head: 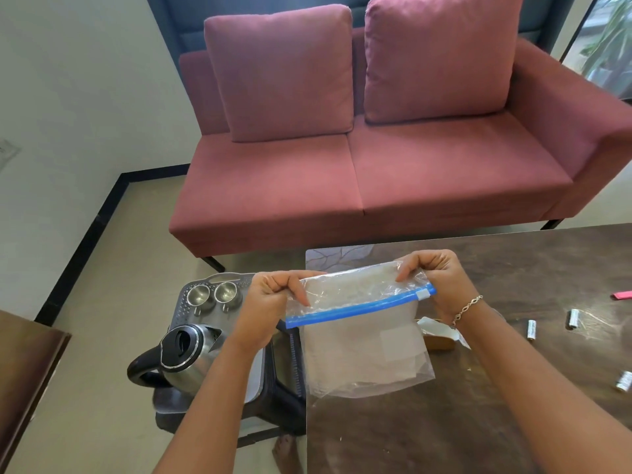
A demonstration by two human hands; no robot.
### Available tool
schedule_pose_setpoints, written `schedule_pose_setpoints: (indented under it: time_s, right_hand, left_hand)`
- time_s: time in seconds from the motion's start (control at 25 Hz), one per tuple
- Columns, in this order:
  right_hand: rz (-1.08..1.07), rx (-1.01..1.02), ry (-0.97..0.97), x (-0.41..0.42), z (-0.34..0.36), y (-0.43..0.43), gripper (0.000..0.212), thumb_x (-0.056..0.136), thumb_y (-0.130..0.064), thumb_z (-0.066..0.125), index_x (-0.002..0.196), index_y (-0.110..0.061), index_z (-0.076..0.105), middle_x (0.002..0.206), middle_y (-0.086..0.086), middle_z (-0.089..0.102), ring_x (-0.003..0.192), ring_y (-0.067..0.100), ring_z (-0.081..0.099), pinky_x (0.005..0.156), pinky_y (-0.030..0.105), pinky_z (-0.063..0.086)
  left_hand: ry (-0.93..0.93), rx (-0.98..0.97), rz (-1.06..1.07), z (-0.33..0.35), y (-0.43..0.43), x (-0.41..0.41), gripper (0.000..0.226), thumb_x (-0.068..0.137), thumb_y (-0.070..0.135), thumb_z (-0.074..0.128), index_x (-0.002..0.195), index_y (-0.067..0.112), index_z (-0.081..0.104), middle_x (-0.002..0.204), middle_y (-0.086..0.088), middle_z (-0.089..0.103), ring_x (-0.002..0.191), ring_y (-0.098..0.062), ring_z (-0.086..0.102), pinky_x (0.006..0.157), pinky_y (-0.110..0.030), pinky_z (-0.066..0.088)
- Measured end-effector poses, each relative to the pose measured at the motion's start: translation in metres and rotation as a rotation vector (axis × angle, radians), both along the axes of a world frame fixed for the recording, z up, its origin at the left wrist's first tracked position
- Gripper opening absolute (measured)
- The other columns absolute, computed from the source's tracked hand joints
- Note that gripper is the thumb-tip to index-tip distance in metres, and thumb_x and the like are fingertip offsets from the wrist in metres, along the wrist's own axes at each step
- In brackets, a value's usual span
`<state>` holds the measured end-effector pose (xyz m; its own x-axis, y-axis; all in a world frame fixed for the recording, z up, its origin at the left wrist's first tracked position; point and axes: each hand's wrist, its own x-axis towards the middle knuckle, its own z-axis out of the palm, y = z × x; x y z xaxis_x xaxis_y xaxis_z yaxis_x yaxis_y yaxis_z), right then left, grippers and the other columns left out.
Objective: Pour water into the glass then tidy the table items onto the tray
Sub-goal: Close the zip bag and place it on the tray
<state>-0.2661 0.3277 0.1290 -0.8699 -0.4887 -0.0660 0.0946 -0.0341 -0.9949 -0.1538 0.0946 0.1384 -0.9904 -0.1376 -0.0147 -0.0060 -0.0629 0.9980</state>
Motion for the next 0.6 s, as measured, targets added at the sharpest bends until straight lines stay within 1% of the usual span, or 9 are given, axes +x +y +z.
schedule_pose_setpoints:
  time_s: [0.04, 0.08, 0.12, 0.2, 0.28, 0.32, 0.48, 0.56, 0.6]
  right_hand:
    - [0.002, -0.014, 0.003, -0.001, 0.001, -0.001, 0.054, 0.084, 0.014, 0.048, 0.049, -0.021, 0.071, 0.062, -0.002, 0.066, 0.072, 0.027, 0.061, 0.062, 0.032, 0.057]
    - [0.002, -0.032, 0.006, -0.001, 0.002, -0.002, 0.050, 0.081, 0.012, 0.052, 0.048, -0.020, 0.071, 0.063, -0.001, 0.066, 0.071, 0.026, 0.061, 0.061, 0.031, 0.058]
    - [-0.004, -0.052, 0.009, -0.002, 0.003, -0.002, 0.047, 0.080, 0.012, 0.053, 0.048, -0.019, 0.070, 0.063, -0.001, 0.066, 0.070, 0.026, 0.061, 0.061, 0.031, 0.057]
    - [-0.026, -0.081, 0.001, -0.005, 0.004, -0.003, 0.053, 0.081, 0.016, 0.047, 0.047, -0.018, 0.070, 0.061, -0.001, 0.066, 0.068, 0.026, 0.060, 0.064, 0.033, 0.056]
    - [-0.031, -0.095, 0.006, -0.006, 0.006, -0.006, 0.058, 0.078, 0.022, 0.042, 0.047, -0.018, 0.070, 0.060, -0.001, 0.066, 0.066, 0.026, 0.059, 0.064, 0.032, 0.054]
    - [-0.027, -0.098, 0.014, -0.007, 0.007, -0.007, 0.058, 0.077, 0.023, 0.041, 0.047, -0.018, 0.070, 0.060, 0.000, 0.067, 0.066, 0.026, 0.059, 0.063, 0.031, 0.054]
    - [-0.018, -0.050, 0.056, -0.008, 0.010, -0.008, 0.062, 0.077, 0.024, 0.040, 0.050, -0.022, 0.071, 0.061, -0.005, 0.068, 0.069, 0.023, 0.060, 0.058, 0.028, 0.057]
    - [-0.013, -0.073, 0.044, -0.007, 0.011, -0.009, 0.054, 0.083, 0.018, 0.041, 0.071, -0.024, 0.072, 0.066, -0.006, 0.067, 0.068, 0.016, 0.061, 0.058, 0.024, 0.056]
    - [-0.019, -0.114, 0.005, -0.006, 0.012, -0.010, 0.041, 0.088, 0.009, 0.042, 0.088, -0.022, 0.069, 0.071, -0.004, 0.066, 0.067, 0.013, 0.061, 0.056, 0.022, 0.056]
  left_hand:
    - [-0.003, 0.023, -0.041, 0.001, -0.003, 0.001, 0.031, 0.059, -0.006, 0.043, 0.055, 0.012, 0.068, 0.102, -0.010, 0.072, 0.104, -0.029, 0.063, 0.072, -0.027, 0.055]
    - [-0.006, 0.097, -0.078, 0.002, -0.004, 0.003, 0.023, 0.062, 0.002, 0.051, 0.068, 0.010, 0.071, 0.107, -0.013, 0.070, 0.107, -0.030, 0.061, 0.076, -0.030, 0.055]
    - [-0.009, 0.198, -0.101, 0.003, -0.004, 0.006, 0.024, 0.065, 0.015, 0.061, 0.086, 0.008, 0.071, 0.110, -0.014, 0.068, 0.106, -0.029, 0.062, 0.080, -0.033, 0.054]
    - [-0.054, 0.299, -0.071, -0.005, -0.001, 0.008, 0.071, 0.064, 0.052, 0.072, 0.119, 0.011, 0.056, 0.111, -0.009, 0.067, 0.101, -0.022, 0.063, 0.083, -0.035, 0.054]
    - [-0.145, 0.229, -0.042, -0.012, 0.007, 0.008, 0.094, 0.053, 0.065, 0.074, 0.126, 0.011, 0.049, 0.110, -0.004, 0.067, 0.100, -0.019, 0.064, 0.082, -0.034, 0.054]
    - [-0.187, 0.187, -0.047, -0.015, 0.010, 0.007, 0.091, 0.052, 0.061, 0.077, 0.122, 0.008, 0.052, 0.109, -0.006, 0.067, 0.098, -0.020, 0.064, 0.080, -0.034, 0.055]
    - [-0.231, 0.144, 0.032, -0.014, 0.016, 0.001, 0.052, 0.064, 0.027, 0.075, 0.107, 0.000, 0.062, 0.098, -0.012, 0.070, 0.088, -0.024, 0.066, 0.071, -0.032, 0.056]
    - [-0.190, 0.174, 0.090, -0.013, 0.017, 0.000, 0.039, 0.067, 0.014, 0.070, 0.104, 0.003, 0.064, 0.093, -0.008, 0.073, 0.082, -0.021, 0.069, 0.068, -0.031, 0.058]
    - [-0.166, 0.195, 0.125, -0.013, 0.018, -0.001, 0.035, 0.067, 0.009, 0.069, 0.101, 0.004, 0.065, 0.090, -0.007, 0.074, 0.080, -0.020, 0.069, 0.068, -0.030, 0.058]
